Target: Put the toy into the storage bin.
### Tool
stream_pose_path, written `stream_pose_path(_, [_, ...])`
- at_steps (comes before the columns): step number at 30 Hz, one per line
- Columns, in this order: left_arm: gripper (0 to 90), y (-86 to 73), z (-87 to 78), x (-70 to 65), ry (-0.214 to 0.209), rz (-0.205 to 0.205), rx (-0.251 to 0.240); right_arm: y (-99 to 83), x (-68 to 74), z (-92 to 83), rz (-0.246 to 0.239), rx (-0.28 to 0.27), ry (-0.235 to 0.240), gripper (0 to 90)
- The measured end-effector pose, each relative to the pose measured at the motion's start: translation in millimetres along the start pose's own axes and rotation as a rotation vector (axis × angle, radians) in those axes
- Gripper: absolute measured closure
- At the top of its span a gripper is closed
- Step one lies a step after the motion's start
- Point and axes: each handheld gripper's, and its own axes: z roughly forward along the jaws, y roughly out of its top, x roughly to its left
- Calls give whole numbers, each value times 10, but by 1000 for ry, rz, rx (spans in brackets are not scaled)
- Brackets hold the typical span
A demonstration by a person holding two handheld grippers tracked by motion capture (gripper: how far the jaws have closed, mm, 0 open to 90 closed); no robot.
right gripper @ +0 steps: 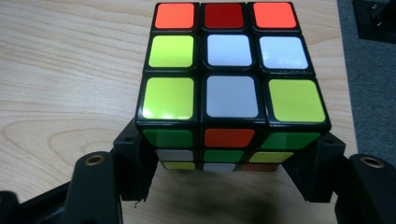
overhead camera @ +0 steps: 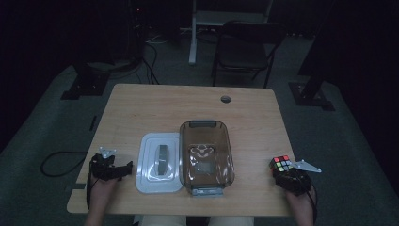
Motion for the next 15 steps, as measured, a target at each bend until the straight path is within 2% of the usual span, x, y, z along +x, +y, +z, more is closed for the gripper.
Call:
stream_pose_path(4, [11, 0, 0, 0, 0, 0, 0, 37, 2, -82, 5, -28, 12, 340])
stream_pose_path(10, [11, 0, 0, -1, -1, 2, 0, 156, 37, -242, -14, -73, 51, 340])
stream_pose_path(15, [11, 0, -1, -2, -2, 3, 0, 283, 109, -359, -57, -98, 78, 341])
